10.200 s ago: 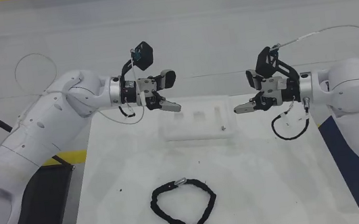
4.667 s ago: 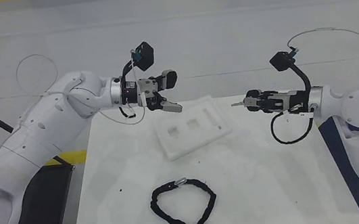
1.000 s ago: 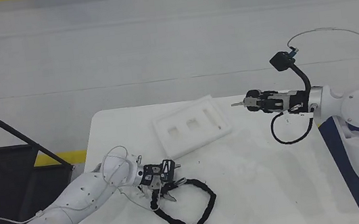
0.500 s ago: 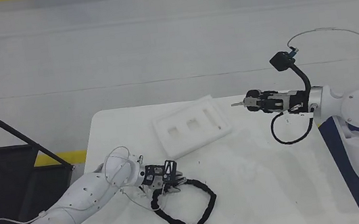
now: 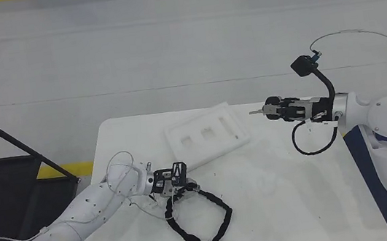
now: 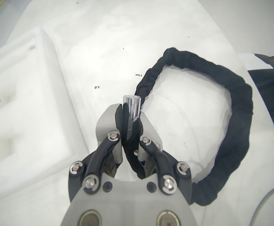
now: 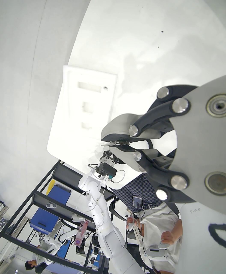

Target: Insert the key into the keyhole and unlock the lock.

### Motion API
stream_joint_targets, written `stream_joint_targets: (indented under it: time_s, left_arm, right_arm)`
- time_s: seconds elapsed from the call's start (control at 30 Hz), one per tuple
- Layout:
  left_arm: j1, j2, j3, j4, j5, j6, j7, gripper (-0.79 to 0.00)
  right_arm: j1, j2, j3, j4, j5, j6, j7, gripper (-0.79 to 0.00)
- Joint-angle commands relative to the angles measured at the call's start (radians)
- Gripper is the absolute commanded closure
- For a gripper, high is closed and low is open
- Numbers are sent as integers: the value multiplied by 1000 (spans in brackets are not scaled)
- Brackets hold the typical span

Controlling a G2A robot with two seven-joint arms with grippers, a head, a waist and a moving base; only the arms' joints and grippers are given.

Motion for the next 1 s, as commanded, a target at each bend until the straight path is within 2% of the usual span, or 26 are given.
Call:
stream_joint_targets:
  time_s: [0.0,0.27,0.37,0.6,0.77,0.97]
  left_arm:
    - [1,5,-13,-7,-5,-8,21,0]
    - [-11,23,-75,-111,-34,-82,67,0]
    - [-16,26,-92,-166,-63,-118,72,0]
    - [-43,24,-90,-259,-162,-118,46,0]
    - [-84,8,-77,-282,-249,-118,50,0]
    - [-123,-39,-74,-260,-340,-91,15,0]
  right_arm:
    - [0,0,0,0,0,0,0,0]
    - [-10,1,-8,1,-14,4,-4,0]
    - [-4,7,-40,-15,-84,33,54,0]
    - [15,22,-51,-96,-122,110,179,0]
    - [26,34,-8,-158,-76,162,256,0]
    - [28,46,34,-204,-21,172,265,0]
